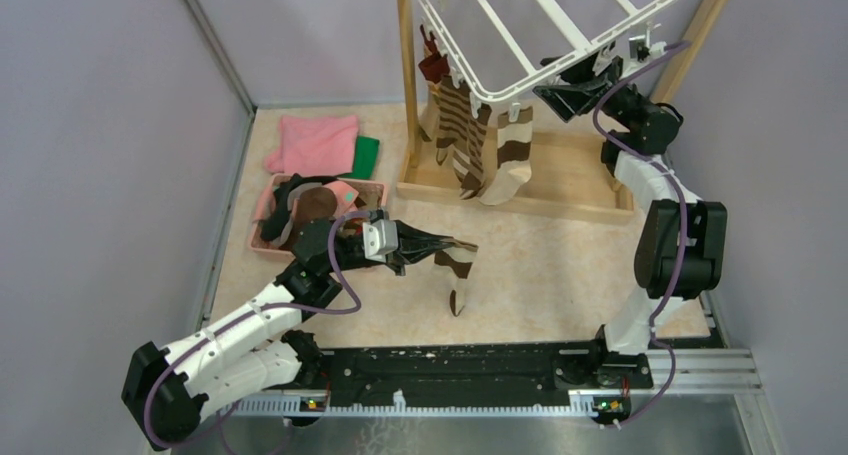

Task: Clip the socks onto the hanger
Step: Clamp the sock onto the hanger.

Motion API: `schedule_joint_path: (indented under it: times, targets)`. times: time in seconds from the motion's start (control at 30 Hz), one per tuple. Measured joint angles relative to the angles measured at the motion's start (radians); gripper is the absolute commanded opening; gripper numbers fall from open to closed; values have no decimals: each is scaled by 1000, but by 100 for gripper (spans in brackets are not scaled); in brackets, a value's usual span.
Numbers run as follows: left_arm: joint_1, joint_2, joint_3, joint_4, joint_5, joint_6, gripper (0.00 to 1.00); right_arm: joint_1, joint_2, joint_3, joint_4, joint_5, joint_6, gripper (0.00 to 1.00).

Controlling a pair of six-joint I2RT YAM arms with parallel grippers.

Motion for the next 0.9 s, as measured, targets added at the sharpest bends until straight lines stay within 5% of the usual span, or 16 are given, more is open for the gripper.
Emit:
schedule_joint_path:
  times: [0.53, 0.9]
  targets:
    - [0, 0, 2, 0, 3, -1, 0, -1, -175, -192, -72, 5, -251, 88]
    - [0, 18, 17, 19, -2, -10, 0, -3, -516, -458, -467, 104, -579, 88]
